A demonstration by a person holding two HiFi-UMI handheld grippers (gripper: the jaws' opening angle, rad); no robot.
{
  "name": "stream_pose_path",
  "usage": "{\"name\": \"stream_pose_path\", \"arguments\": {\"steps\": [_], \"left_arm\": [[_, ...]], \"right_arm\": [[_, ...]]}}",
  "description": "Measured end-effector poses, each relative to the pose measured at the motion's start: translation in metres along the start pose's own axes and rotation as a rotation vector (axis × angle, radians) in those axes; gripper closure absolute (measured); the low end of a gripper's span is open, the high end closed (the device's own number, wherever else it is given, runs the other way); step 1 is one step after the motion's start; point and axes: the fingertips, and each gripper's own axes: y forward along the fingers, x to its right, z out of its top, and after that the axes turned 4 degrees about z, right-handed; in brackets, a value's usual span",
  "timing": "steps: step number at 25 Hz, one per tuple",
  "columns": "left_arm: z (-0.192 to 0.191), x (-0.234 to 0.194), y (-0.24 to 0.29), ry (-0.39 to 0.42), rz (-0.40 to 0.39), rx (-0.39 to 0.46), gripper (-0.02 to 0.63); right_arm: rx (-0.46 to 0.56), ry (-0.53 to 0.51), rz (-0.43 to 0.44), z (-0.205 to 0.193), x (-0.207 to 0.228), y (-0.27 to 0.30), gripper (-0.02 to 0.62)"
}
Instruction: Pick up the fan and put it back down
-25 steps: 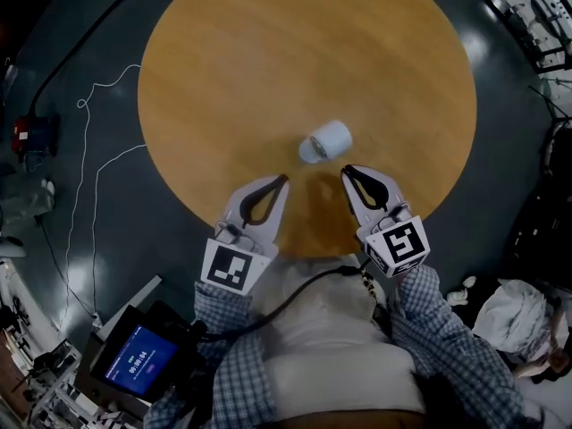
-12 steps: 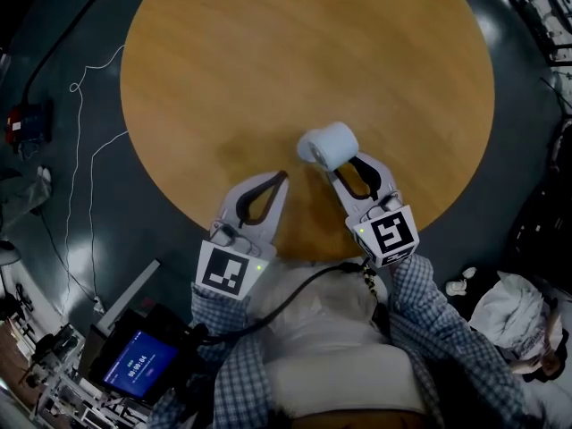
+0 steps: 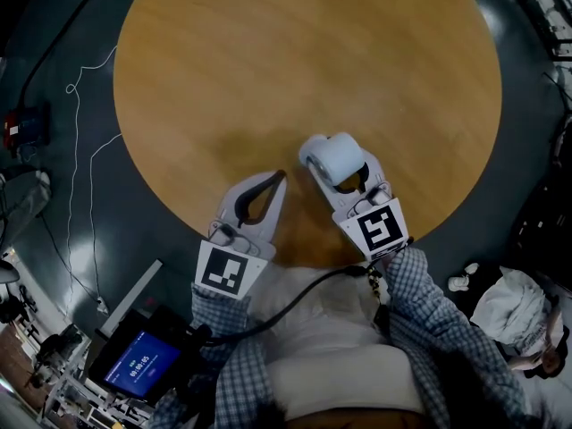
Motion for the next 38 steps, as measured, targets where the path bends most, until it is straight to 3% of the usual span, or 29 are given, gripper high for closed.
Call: {"name": "stream_pose_path", "arguments": {"steps": [10, 18, 38], "left_arm": [[0.002, 0.000, 0.004, -0.005, 0.002, 0.001, 0.606], [0.004, -0.003, 0.006, 0.005, 0.013, 0.005, 0.606], [0.023, -0.008, 0.013, 0.050, 0.025, 0.076, 0.606]], "right_arm": [[0.081, 0.043, -0.011, 0.020, 0.005, -0.001, 0.445], [0.081, 0.053, -0.047, 0.015, 0.018, -0.003, 0.449], [0.188, 0.008, -0.017, 0.048, 0.026, -0.004, 0.453]]}}
